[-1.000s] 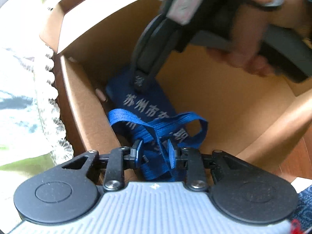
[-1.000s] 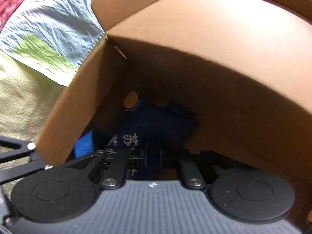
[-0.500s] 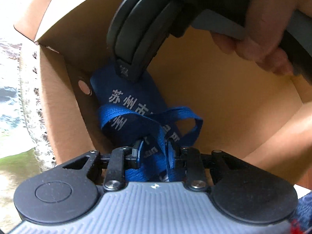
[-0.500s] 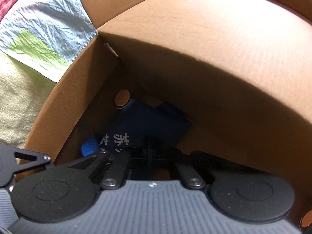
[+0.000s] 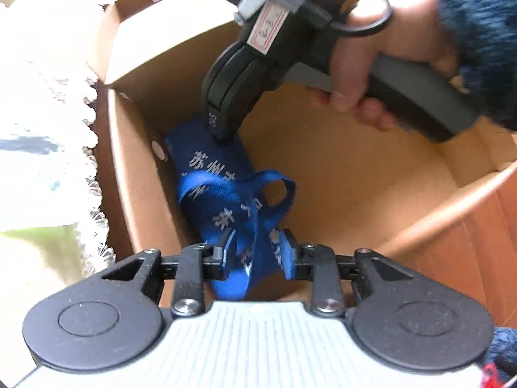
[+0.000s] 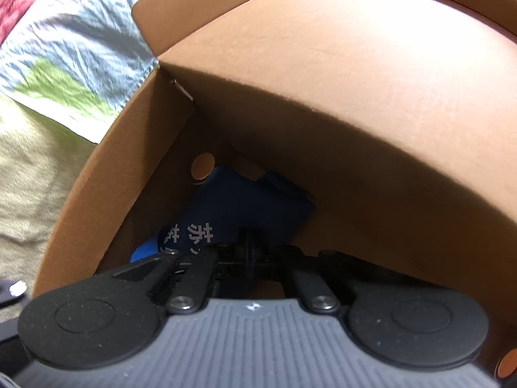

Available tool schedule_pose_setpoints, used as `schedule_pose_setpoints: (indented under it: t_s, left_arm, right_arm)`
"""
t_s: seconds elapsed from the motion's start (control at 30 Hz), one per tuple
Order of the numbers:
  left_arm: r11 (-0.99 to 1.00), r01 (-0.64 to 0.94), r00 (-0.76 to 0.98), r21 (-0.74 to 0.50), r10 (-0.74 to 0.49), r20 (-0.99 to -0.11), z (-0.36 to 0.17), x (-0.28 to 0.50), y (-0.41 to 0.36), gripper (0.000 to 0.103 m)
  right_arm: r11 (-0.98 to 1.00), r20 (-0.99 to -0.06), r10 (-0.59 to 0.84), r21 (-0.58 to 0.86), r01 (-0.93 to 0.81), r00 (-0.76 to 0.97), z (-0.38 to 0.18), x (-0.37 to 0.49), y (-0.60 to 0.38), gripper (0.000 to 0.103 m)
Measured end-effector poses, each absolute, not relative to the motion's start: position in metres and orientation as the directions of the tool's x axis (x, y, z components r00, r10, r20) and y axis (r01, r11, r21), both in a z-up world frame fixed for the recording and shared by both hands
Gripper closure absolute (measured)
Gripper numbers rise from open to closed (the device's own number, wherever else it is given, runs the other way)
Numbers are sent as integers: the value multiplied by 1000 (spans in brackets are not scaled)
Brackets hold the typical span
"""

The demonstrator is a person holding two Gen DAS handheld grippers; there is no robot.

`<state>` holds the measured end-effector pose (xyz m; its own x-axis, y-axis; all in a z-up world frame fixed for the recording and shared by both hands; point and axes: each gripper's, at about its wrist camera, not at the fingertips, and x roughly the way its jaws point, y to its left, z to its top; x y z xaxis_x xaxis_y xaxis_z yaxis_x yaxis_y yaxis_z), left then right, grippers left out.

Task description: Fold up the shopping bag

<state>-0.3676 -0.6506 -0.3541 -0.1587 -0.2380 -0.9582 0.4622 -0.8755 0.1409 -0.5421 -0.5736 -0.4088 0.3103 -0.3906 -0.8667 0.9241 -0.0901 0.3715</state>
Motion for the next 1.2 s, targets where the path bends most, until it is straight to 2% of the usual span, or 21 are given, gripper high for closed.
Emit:
schedule_pose_setpoints:
  t_s: [0.1, 0.17, 0.47, 0.6, 0.73, 0.83, 0.9, 1.03, 1.2]
  left_arm:
    - [-836, 540, -192, 92, -230, -954, -332, -377, -622, 66]
    - [-814, 576, -202, 79, -235, -951, -336, -350, -587, 66]
    - [-775, 627, -216, 78, -269, -939, -281, -323, -562, 64]
    - [-742, 668, -225, 57, -274, -935, -278, -328, -546, 58]
    - [-715, 697, -234, 61, -308, -922, -258, -332, -516, 57]
    - [-701, 710, -239, 72, -336, -911, -244, -334, -494, 49]
    - [-692, 718, -242, 79, -355, -903, -234, -336, -480, 45]
    - [-673, 734, -254, 88, -392, -884, -211, -335, -452, 44]
    - [-654, 754, -295, 60, -419, -859, -182, -333, -419, 32]
  right_arm:
    - [-103, -855, -420, 378, 920, 304, -402, -542, -567, 96]
    - [-107, -853, -429, 374, 921, 297, -398, -540, -563, 96]
    - [-122, -850, -458, 352, 928, 262, -381, -533, -545, 96]
    - [-130, -846, -480, 332, 934, 234, -362, -531, -526, 94]
    - [-134, -841, -505, 296, 946, 192, -336, -523, -493, 90]
    - [-130, -840, -517, 271, 954, 168, -318, -514, -466, 89]
    - [-131, -840, -522, 251, 959, 148, -302, -503, -444, 83]
    - [-147, -829, -546, 237, 960, 121, -270, -486, -402, 75]
    - [-160, -817, -569, 224, 961, 96, -241, -474, -359, 57]
